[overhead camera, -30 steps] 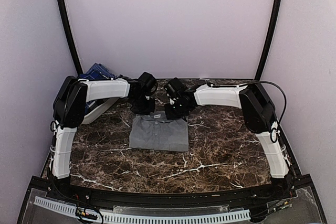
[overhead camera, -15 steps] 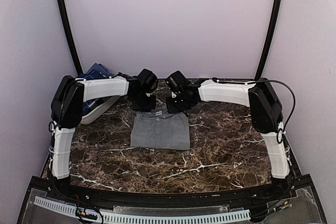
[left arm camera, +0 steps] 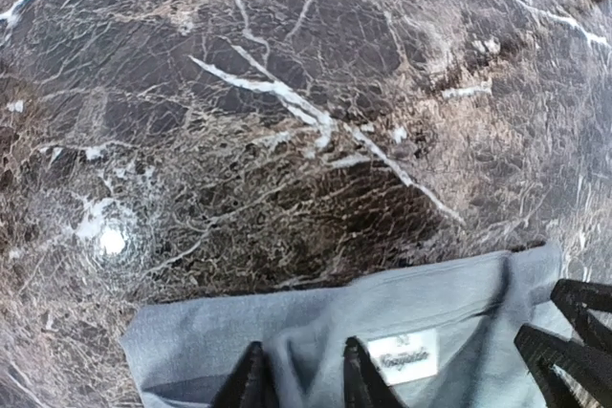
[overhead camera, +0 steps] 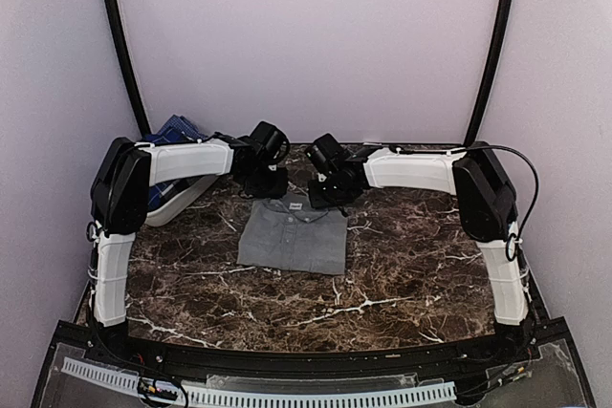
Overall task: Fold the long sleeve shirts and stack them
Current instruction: Adjust the square-folded shirt at the center of the board, then smooth out the square-folded shirt at the center of the board.
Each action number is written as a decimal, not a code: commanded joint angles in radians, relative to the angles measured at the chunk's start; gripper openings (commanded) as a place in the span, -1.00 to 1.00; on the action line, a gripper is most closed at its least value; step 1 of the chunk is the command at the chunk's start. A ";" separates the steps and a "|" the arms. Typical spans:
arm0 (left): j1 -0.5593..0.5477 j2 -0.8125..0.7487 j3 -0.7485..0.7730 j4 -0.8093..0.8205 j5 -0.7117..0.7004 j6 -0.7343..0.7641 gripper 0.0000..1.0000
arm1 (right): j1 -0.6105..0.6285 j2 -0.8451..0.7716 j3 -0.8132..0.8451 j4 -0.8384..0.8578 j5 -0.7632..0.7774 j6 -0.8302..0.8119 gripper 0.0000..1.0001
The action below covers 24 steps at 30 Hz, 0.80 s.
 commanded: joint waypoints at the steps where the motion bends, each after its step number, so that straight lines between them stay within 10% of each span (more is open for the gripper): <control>1: -0.005 -0.008 -0.007 0.008 -0.035 0.003 -0.21 | -0.001 -0.038 -0.009 0.029 0.001 -0.002 -0.29; 9: -0.008 -0.130 -0.063 0.018 -0.046 -0.029 0.15 | 0.040 -0.146 -0.107 0.074 -0.034 0.007 -0.23; 24: -0.002 -0.238 -0.426 0.255 0.242 -0.147 -0.45 | 0.047 -0.073 -0.245 0.276 -0.323 0.109 -0.51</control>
